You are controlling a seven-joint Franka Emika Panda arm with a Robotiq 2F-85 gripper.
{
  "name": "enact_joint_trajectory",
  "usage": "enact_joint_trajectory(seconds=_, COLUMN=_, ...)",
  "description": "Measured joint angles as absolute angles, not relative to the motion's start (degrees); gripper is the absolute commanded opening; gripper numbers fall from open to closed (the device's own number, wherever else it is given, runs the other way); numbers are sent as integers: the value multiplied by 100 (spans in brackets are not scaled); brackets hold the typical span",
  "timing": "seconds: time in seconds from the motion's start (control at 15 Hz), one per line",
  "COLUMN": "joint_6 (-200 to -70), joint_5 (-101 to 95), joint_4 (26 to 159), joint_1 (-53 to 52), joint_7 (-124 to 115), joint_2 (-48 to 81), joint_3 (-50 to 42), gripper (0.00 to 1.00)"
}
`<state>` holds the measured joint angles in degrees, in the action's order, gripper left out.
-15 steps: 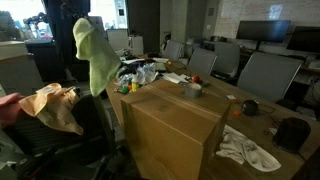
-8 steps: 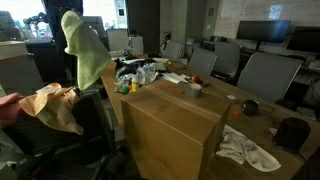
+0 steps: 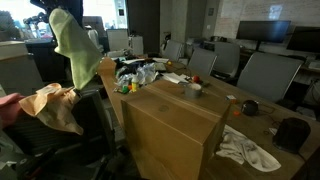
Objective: Move the two shirts and the yellow towel from the top of the box to the backrest of the chair
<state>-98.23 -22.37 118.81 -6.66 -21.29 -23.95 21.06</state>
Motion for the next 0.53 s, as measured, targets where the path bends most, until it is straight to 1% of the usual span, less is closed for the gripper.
enact_joint_trajectory(seconds=0.27, joint_6=-9743, joint_5=-2193, joint_4=11680, joint_1=-905, joint_7=-1955, joint_2=-2235, joint_3=2205, gripper=1)
enact_joint_trajectory(seconds=0.53, joint_6=-9742, joint_5=-1640, joint_4=11447, joint_1=-1207, joint_7=-1315, joint_2=-2165, joint_3=2149, gripper=1)
